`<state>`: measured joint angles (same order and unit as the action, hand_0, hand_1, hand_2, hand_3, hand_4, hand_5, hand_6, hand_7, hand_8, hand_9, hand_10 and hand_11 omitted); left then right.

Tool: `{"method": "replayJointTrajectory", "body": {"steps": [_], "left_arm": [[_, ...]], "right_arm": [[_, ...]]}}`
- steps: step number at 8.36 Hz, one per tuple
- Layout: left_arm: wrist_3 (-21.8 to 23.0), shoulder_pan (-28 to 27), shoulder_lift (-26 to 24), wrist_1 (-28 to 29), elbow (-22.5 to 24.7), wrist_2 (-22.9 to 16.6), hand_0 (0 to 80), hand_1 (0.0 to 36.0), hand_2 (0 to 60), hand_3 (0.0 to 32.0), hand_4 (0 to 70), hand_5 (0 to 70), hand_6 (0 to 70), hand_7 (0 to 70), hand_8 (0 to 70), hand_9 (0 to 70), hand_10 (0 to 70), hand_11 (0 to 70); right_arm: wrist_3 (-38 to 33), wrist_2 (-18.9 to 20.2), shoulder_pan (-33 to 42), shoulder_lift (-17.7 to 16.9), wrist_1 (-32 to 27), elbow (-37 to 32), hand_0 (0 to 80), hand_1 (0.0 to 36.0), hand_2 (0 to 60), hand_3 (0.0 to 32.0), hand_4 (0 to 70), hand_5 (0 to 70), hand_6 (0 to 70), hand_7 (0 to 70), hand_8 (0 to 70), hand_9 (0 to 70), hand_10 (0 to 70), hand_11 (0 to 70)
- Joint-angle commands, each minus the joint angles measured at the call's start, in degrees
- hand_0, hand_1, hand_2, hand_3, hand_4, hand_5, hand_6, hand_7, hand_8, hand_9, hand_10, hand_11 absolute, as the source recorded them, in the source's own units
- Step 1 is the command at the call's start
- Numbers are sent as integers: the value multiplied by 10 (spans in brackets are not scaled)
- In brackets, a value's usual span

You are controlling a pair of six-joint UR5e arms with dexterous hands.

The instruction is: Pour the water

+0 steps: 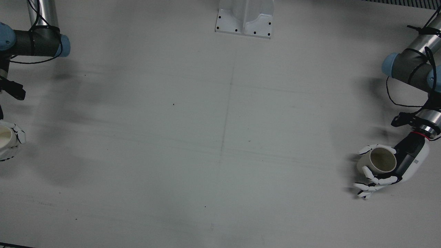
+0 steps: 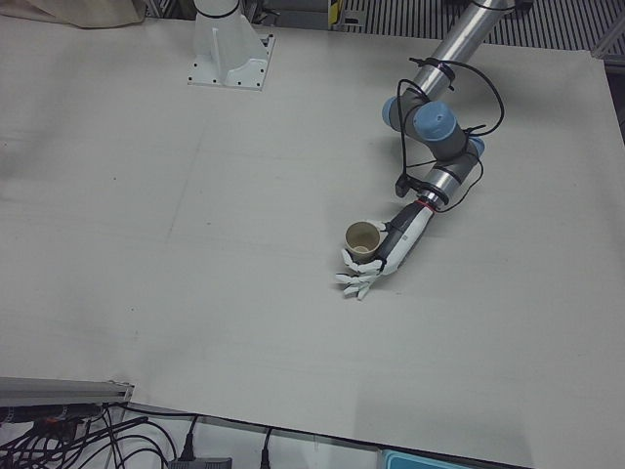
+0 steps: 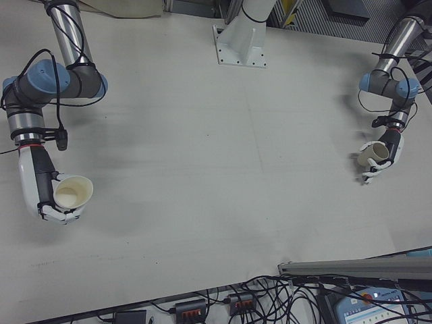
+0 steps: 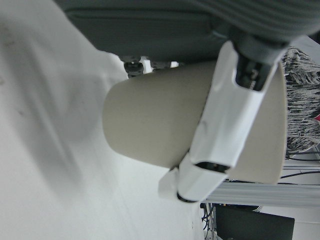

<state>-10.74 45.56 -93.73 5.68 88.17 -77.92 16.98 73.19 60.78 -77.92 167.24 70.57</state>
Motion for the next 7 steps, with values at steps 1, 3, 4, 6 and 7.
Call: {"method": "replayJointTrajectory", "body": {"steps": [1, 3, 4, 6, 7], "left_arm": [[0, -3, -7, -146, 140, -32, 800, 360, 600, 0, 700, 700, 277, 254, 120, 121, 104, 181], [-21, -13, -103, -245, 154, -63, 800, 360, 600, 0, 700, 700, 306, 257, 125, 120, 92, 164], [-38, -33, -164, -301, 154, -70, 800, 360, 600, 0, 700, 700, 299, 253, 121, 114, 86, 155], [-39, -57, -241, -370, 151, -70, 800, 360, 600, 0, 700, 700, 291, 241, 116, 105, 77, 141], [-38, -56, -257, -385, 154, -71, 800, 360, 600, 0, 700, 700, 294, 239, 116, 104, 76, 140]], "right_arm": [[4, -1, 1, 26, 160, 189, 800, 360, 600, 0, 700, 700, 700, 700, 700, 700, 527, 700], [105, -4, 3, 122, 307, 334, 800, 360, 600, 0, 700, 700, 700, 700, 700, 700, 563, 700], [176, -20, 1, 204, 411, 398, 800, 360, 600, 0, 700, 700, 700, 700, 700, 700, 563, 700], [347, -29, -53, 299, 460, 418, 800, 360, 600, 0, 700, 700, 700, 700, 700, 700, 560, 700], [437, -64, -107, 309, 460, 419, 800, 360, 600, 0, 700, 700, 700, 700, 700, 700, 569, 700]]}}
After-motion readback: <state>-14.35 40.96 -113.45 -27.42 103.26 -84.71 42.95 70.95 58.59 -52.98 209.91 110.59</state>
